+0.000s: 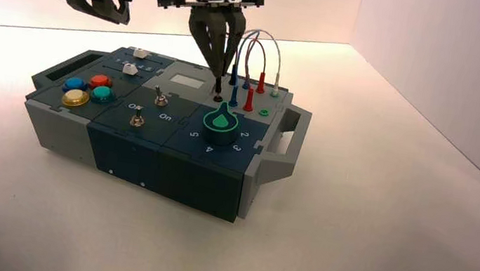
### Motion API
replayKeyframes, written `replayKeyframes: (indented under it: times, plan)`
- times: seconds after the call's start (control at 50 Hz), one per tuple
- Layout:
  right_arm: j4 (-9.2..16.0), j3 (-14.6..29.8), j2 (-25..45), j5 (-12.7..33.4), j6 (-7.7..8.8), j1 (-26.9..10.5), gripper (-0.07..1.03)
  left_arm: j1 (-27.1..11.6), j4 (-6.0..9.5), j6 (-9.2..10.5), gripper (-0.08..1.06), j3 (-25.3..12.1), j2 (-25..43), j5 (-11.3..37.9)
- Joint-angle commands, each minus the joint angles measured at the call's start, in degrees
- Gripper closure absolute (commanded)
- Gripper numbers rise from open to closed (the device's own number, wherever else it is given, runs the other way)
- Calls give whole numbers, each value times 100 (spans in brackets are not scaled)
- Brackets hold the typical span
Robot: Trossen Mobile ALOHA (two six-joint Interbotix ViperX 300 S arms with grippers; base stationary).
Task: Insert the black wire.
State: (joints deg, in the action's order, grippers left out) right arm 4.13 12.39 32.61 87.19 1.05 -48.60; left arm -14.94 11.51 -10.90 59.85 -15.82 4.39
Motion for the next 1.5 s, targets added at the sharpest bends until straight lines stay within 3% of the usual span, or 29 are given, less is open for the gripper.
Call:
replayKeyframes:
  times: [0.02, 0.44, 0.94, 1.16, 1.5]
  plan:
    - [62, -18, -62, -114, 0, -158, 98, -35, -9, -18, 80, -167, -35, -62]
    - [352, -404, 149, -589, 0, -193, 98, -35, -9, -18, 80, -167, -44, -62]
    - [457, -562, 97, -747, 26, -193, 98, -35, -9, -18, 80, -167, -53, -62]
    - [466, -589, 132, -650, 35, -193, 72, -35, -9, -18, 80, -167, -79, -62]
    - [457, -475, 114, -501, 44, -193, 69, -35, -9, -18, 80, -158, -88, -53]
